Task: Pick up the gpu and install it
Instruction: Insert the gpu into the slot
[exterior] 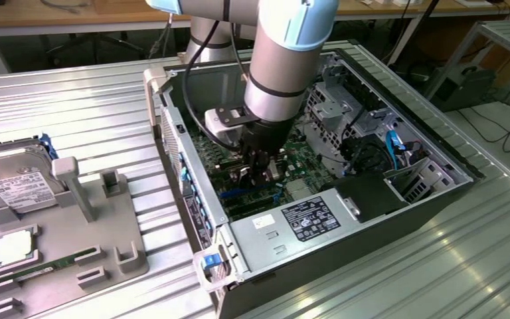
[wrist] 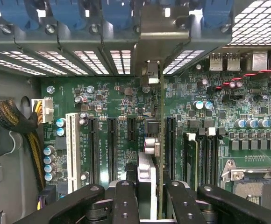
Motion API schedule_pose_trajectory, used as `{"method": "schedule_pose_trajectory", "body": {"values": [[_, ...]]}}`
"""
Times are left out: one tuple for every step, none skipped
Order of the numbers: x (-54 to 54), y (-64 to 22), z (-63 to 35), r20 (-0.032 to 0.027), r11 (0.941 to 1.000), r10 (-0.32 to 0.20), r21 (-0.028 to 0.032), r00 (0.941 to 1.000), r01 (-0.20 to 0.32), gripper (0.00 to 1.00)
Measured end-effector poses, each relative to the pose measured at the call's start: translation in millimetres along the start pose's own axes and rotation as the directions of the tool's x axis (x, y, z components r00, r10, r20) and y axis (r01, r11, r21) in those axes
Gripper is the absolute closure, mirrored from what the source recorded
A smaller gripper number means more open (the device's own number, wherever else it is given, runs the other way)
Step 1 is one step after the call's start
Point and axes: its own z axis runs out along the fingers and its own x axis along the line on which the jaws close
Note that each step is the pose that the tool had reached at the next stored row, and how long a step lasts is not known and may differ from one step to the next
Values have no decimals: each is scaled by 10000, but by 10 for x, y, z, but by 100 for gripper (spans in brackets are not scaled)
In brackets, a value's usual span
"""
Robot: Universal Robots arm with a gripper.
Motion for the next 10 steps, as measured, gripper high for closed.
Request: {"method": "schedule_pose_trajectory", "body": {"values": [[0,0,5,0,10000,0,-1,10000,0,72],[0,1,10,0,10000,0,-2,10000,0,72],[0,1,15,0,10000,0,-3,10000,0,72],[1,2,22,-1,10000,0,-5,10000,0,72],[1,2,27,-1,10000,0,-5,10000,0,72],[1,3,32,0,10000,1,-6,10000,-1,72],[1,3,35,-3,10000,1,-7,10000,-1,72],[1,3,35,-4,10000,1,-8,10000,-1,72],[1,3,35,-3,10000,1,-8,10000,-1,72],[1,3,36,-1,10000,0,-7,10000,0,72]]}}
